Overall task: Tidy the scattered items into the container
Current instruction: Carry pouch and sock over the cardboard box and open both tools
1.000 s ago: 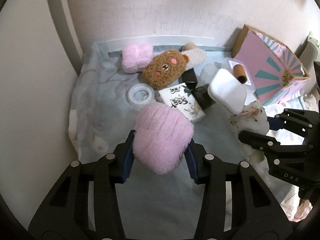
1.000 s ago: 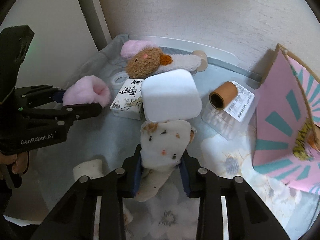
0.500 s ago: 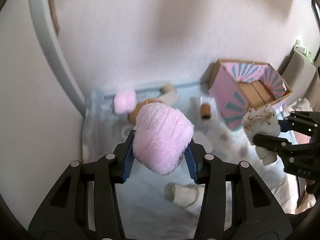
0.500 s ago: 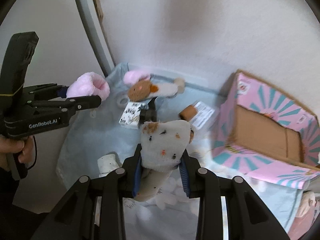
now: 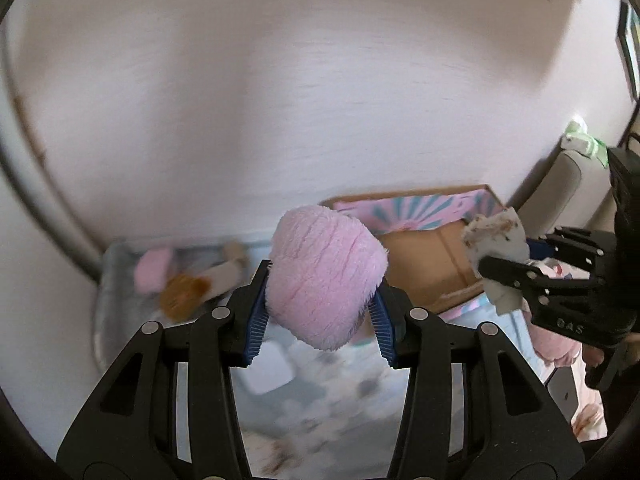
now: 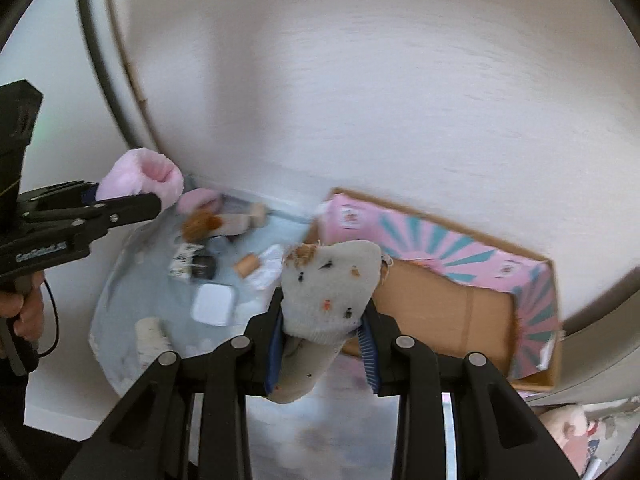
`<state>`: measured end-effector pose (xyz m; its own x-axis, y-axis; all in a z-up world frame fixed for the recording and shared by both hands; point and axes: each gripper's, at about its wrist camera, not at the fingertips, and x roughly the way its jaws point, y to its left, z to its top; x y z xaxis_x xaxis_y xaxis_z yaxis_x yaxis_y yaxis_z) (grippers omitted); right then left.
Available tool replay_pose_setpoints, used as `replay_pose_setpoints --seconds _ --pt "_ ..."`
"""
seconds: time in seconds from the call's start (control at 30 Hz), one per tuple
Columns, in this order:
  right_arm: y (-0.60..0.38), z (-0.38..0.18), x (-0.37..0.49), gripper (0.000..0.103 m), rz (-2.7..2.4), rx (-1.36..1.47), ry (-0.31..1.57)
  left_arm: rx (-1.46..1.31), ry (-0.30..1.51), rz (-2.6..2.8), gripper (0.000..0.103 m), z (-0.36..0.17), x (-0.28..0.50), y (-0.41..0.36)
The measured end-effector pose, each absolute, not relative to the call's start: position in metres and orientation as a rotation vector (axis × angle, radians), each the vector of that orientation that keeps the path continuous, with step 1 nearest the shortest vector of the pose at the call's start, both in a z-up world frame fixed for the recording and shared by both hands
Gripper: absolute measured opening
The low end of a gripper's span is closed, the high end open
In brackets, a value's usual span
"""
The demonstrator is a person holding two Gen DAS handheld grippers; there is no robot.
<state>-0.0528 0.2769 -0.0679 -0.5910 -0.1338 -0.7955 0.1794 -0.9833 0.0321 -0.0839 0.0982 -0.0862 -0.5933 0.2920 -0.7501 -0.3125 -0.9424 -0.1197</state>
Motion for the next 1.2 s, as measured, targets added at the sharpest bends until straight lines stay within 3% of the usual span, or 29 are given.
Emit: replay_pose_setpoints --seconds 0.4,0.87,0.9,0.97,1.0,1.13,1.2 --pt "0.396 -0.092 -0.085 0.031 -2.704 1.518 -0.068 -1.274 0.066 2.371 0.041 -0.132 -0.137 0.217" --pt "0.425 -0.138 -0.104 0.031 -2.614 1.626 -0.125 -1.397 0.113 2.336 0.042 -0.176 -0.167 0.254" --pt "0.426 -0.138 -0.106 0.031 -2.611 1.631 -0.128 -1.398 0.123 2.346 0.044 -0.176 -0.165 0.254" --pt "0.427 -0.139 -0.109 0.032 -2.628 1.638 -0.126 -1.415 0.136 2.356 0.065 -0.177 -0.167 0.254" --pt "0.425 -0.139 -0.11 0.04 -2.633 1.647 -0.114 -1.432 0.136 2.355 0.103 -0.179 -0.168 0.253" --pt "0.424 -0.143 -0.113 0.08 -2.607 1.701 -0.075 -1.421 0.121 2.369 0.103 -0.183 -0.165 0.25" --pt "0.427 -0.144 -0.111 0.08 -2.589 1.717 -0.099 -1.408 0.144 2.386 0.103 -0.185 -0.163 0.247"
